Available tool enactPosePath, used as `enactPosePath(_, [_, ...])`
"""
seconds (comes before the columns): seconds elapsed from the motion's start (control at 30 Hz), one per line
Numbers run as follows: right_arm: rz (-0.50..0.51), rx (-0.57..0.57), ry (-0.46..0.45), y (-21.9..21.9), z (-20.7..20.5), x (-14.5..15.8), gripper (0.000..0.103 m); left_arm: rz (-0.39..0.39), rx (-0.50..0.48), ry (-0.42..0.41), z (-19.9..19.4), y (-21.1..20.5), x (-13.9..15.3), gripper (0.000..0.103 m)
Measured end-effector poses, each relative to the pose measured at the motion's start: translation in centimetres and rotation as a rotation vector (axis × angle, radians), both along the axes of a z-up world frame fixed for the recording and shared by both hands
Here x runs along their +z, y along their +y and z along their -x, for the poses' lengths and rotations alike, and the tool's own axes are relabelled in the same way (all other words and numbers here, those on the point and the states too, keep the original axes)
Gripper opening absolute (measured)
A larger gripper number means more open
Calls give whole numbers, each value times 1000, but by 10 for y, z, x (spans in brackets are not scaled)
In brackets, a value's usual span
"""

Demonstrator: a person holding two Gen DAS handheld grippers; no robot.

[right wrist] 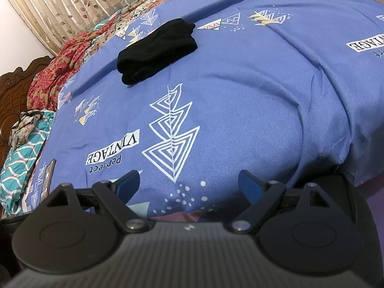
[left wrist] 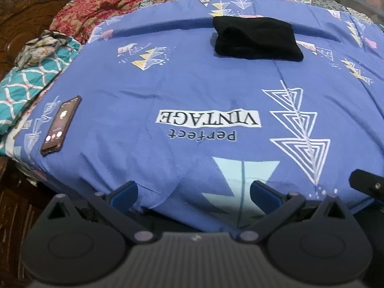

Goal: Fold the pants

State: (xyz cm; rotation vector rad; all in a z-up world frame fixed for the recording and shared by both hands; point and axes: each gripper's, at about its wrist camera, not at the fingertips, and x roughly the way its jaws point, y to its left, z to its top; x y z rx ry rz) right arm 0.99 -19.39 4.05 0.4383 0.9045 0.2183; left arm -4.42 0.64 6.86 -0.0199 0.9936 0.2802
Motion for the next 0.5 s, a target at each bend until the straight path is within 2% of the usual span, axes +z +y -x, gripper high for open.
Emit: enactPosePath(0.5, [4, 0, -3, 0, 0, 0, 91, 13, 9, 8, 0, 0, -1, 103])
